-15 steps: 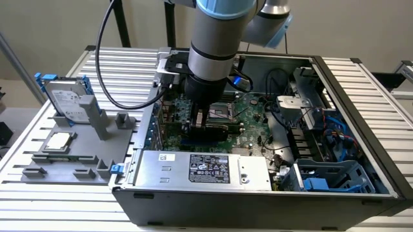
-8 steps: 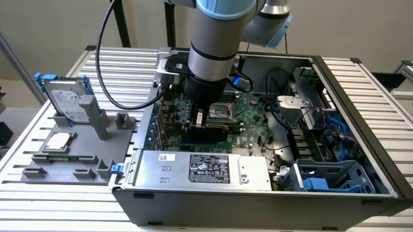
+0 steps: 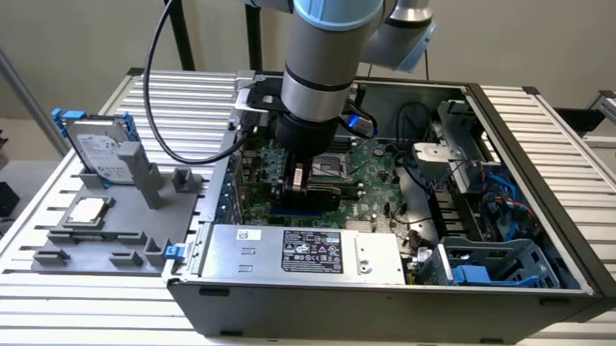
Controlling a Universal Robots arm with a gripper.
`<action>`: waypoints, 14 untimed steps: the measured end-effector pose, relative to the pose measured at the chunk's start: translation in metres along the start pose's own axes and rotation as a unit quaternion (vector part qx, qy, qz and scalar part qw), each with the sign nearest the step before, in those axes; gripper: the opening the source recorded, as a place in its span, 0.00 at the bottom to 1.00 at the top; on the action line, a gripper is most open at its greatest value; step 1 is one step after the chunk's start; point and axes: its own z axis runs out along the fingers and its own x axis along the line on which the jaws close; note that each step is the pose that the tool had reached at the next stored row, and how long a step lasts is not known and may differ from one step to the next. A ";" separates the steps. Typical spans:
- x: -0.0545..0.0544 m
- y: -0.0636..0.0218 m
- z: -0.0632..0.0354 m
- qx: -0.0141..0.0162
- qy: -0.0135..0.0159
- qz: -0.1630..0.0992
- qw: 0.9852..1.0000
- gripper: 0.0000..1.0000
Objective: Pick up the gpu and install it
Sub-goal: 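Press down on the gpu until it lock into place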
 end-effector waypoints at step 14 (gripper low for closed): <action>0.001 -0.0009 0.0017 -0.001 0.000 0.000 1.000 0.00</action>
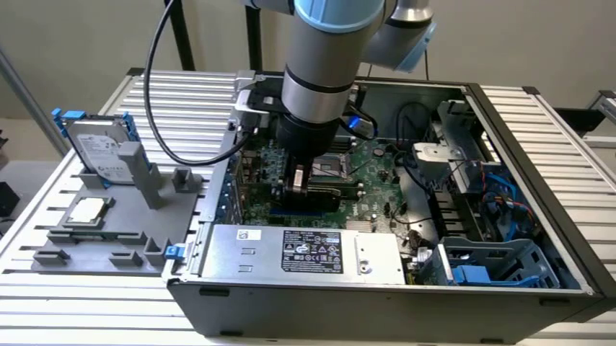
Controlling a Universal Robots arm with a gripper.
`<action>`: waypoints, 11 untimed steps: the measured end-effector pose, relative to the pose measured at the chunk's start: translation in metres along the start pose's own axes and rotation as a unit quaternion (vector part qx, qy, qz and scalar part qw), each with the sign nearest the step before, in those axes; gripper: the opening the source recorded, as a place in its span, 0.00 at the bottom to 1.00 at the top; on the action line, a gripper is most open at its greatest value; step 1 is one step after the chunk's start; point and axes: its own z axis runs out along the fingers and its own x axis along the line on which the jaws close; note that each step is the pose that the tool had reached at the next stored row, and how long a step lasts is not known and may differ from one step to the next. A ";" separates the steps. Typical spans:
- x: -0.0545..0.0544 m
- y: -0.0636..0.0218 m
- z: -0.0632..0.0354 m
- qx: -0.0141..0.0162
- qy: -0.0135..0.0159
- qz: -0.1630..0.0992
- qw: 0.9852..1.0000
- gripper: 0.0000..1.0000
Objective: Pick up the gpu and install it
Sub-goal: 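Press down on the gpu until it lock into place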
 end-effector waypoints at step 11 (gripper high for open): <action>0.000 -0.0002 -0.0021 0.000 0.002 0.000 1.000 0.00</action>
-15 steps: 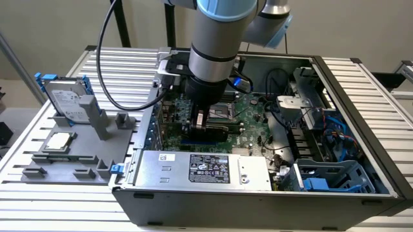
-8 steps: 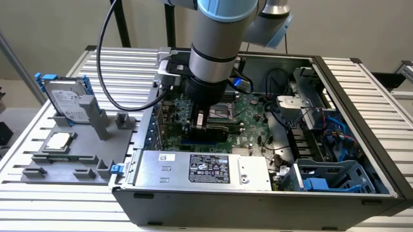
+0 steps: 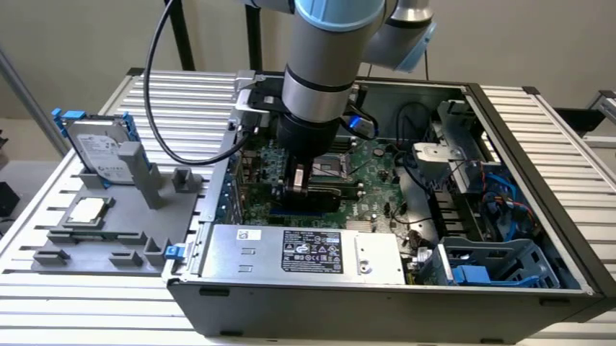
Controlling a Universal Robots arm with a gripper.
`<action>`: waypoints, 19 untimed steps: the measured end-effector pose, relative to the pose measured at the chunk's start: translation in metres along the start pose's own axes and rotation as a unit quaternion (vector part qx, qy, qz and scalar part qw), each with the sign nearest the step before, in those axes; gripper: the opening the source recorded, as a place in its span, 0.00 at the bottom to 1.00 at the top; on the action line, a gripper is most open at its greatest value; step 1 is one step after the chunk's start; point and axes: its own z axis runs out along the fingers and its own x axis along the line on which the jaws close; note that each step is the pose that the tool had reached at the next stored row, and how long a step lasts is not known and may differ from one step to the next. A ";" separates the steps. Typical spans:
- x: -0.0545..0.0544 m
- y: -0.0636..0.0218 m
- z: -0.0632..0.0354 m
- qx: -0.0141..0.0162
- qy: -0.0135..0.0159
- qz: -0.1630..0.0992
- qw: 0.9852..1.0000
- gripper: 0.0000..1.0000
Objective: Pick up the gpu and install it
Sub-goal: 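Press down on the gpu until it lock into place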
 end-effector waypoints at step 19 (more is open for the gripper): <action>0.000 -0.0004 0.0030 0.000 0.000 0.000 1.000 0.00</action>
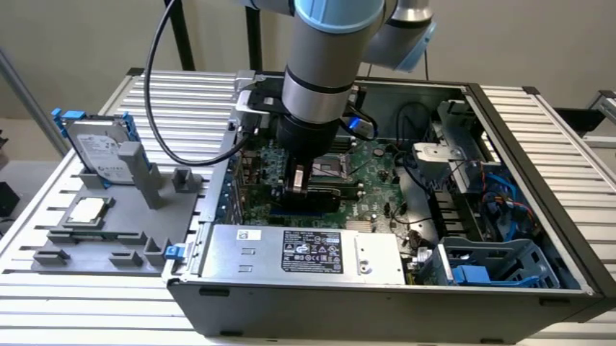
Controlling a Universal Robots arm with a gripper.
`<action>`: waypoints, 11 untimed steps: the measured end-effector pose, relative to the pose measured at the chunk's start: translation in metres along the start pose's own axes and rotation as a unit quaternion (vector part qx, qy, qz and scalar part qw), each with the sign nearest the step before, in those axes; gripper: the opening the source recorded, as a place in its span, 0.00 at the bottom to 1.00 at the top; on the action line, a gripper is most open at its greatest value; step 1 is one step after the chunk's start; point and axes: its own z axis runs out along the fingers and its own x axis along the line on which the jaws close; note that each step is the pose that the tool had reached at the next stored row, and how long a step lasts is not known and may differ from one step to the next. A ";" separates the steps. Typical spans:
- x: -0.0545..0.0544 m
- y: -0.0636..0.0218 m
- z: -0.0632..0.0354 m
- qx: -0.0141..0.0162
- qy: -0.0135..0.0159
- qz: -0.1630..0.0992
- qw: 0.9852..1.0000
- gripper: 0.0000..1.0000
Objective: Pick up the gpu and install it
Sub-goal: 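Press down on the gpu until it lock into place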
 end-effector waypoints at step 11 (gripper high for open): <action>-0.001 0.0002 -0.0006 0.000 0.000 0.000 1.000 0.00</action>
